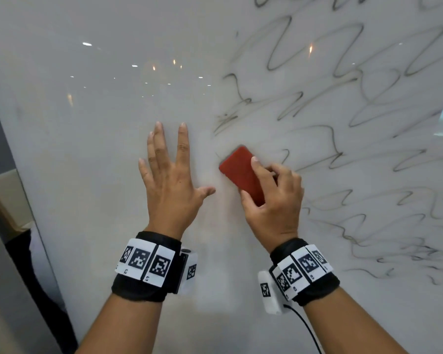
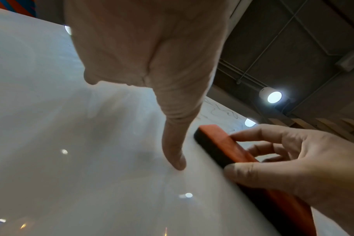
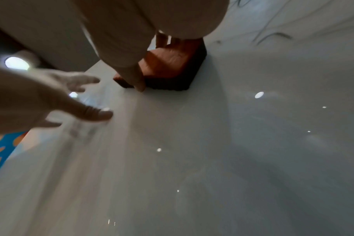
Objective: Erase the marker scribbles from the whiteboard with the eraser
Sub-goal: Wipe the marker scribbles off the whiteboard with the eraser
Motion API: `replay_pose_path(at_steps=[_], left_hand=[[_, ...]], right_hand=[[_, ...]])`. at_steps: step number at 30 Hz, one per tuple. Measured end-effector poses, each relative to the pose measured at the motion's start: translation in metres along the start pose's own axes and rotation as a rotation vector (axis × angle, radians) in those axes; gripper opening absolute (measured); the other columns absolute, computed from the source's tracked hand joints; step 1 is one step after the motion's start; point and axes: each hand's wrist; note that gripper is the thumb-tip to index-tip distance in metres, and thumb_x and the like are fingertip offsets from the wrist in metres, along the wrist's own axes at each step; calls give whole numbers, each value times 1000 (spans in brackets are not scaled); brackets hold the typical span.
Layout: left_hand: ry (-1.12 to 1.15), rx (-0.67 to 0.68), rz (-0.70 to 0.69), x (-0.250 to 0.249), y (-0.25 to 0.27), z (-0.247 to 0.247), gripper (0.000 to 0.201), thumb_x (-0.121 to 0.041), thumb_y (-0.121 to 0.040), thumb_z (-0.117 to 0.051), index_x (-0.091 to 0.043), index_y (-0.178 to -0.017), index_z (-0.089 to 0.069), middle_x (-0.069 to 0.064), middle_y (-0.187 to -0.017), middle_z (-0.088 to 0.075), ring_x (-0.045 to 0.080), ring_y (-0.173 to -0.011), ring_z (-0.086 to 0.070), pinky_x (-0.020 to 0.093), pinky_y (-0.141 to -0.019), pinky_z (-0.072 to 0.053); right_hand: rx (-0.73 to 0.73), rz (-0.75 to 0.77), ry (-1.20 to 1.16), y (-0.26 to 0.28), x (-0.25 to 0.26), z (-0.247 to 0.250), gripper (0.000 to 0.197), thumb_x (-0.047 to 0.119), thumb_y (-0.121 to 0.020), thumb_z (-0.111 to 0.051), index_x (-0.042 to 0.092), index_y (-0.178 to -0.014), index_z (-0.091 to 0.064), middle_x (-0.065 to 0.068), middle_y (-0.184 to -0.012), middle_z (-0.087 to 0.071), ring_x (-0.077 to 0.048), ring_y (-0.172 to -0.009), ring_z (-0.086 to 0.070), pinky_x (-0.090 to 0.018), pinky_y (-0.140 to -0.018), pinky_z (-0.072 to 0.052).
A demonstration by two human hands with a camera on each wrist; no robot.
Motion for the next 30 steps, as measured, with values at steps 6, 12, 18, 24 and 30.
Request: replay_pose_path(at_steps=[6,12,18,24,30], left_hand=[[-33,62,-2,1,-16,10,142,-57,-59,-86,-34,-154,17,3,-160,30,23,-149,23,61,-116,0],[-52,84,-22,-2,-27,17,145,-58,-58,-86,-36,-153,22,1,-156,37,23,-148,25,61,-116,1],[-57,96,-26,-3,-34,20,145,-60,-59,-85,-35,-152,24,2,-157,35,24,-147,27,61,-117,1],[-69,93,-45,1,-33,19,143,-64,-60,-82,-36,-151,25,2,-158,34,23,-148,26,61,-117,0],[-77,94,-58,3,-30,19,142,-65,-63,-80,-36,-149,29,1,-156,38,23,-147,28,61,-118,0]], right_hand=[[-6,-33,-8,-9,16,-5,61,25,-70,-79,20,-129,-63,-5,-116,-53,-26,-100,-48,-41,-84,-41],[38,84,16,-35,4,8,61,22,-69,-79,21,-129,-63,-8,-114,-57,-29,-100,-49,-42,-83,-42],[22,14,7,-39,23,-1,64,26,-69,-79,21,-130,-61,-7,-116,-55,-28,-101,-48,-41,-83,-41],[92,168,23,-56,21,1,64,26,-69,-80,22,-131,-61,-6,-115,-57,-26,-100,-48,-41,-83,-39],[46,67,2,-56,37,-4,66,27,-68,-81,21,-130,-60,-6,-116,-56,-27,-100,-49,-44,-83,-44]])
Point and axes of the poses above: each hand's wrist, its own y-axis away from the middle knuckle, its own z-axis out of the back of the hand, x = y × z
